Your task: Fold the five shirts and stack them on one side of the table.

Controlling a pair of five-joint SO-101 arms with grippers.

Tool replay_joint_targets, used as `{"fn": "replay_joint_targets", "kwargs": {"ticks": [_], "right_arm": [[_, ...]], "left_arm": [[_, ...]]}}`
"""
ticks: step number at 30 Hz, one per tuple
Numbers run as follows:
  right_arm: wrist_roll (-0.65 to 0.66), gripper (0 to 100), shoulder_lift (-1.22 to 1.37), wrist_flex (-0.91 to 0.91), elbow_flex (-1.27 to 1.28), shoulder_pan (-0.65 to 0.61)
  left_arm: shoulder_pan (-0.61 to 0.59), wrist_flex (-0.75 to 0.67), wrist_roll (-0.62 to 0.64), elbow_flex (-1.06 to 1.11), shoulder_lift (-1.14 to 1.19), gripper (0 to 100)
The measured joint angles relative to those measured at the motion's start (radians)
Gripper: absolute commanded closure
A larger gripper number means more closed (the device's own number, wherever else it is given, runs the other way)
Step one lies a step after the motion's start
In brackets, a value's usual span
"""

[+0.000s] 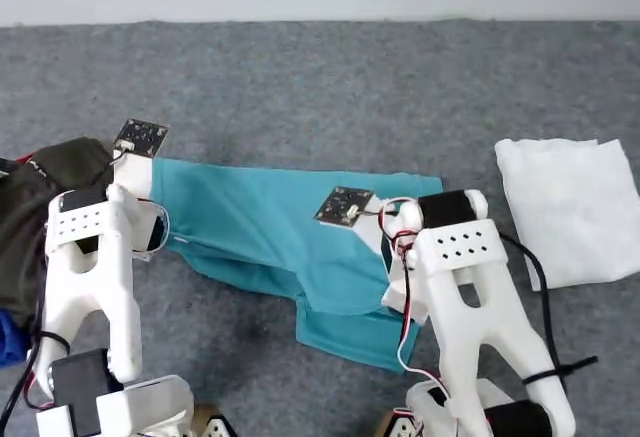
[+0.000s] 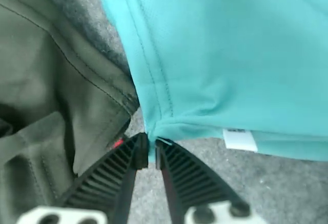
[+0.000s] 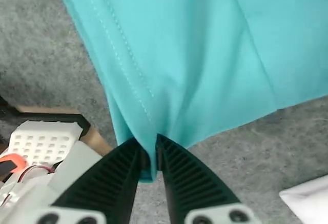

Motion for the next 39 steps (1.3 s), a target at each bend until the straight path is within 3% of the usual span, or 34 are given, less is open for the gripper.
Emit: {"fn": "replay_joint_targets", "kwargs": {"ticks": [5, 12, 18, 30, 34, 39], "right_arm": [[0.002, 98.0, 0.000, -0.029, 0.043, 0.000], [0.002, 85.8, 0.000, 0.037, 0.048, 0.000], [0.002, 85.5, 0.000, 0.071, 0.048, 0.000], [0.015, 85.9, 0.000, 0.117, -0.025, -0.005], [0.071, 85.5, 0.000, 0.120, 0.028, -0.066], [0.084, 85.5, 0.000, 0.120, 0.109, -0.261]], "left_arm": [[0.000, 0.003, 0.000, 0.000, 0.000, 98], [0.000, 0.021, 0.000, 0.000, 0.000, 98], [0.000, 0.072, 0.005, 0.000, 0.000, 86], [0.000, 0.123, 0.002, -0.043, 0.000, 86], [0.000, 0.123, 0.002, -0.043, 0.000, 86], [0.000, 0.123, 0.000, -0.060, -0.005, 86]]}}
